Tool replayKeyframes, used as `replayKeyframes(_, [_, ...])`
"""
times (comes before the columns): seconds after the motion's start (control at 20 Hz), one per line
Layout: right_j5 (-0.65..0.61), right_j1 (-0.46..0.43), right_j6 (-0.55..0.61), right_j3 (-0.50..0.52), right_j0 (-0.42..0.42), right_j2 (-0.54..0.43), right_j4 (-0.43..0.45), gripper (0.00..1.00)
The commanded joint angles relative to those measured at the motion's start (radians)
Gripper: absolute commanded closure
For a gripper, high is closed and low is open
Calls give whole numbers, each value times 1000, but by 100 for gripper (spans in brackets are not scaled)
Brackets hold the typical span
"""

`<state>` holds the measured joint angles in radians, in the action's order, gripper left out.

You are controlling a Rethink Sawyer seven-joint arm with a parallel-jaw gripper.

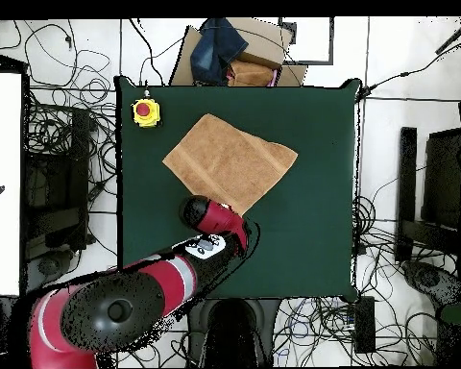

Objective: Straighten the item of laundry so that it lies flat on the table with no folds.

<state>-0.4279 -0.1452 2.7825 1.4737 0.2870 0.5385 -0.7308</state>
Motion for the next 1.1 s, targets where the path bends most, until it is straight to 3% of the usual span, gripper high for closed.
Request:
replayKeyframes(0.05, [68, -113, 117, -50, -62, -197, -14, 0])
replayKeyframes(0.65, [-16, -171, 161, -156, -54, -164, -31, 0])
replayKeyframes(1.1, [-102, -252, 218, -316, -57, -98, -46, 0])
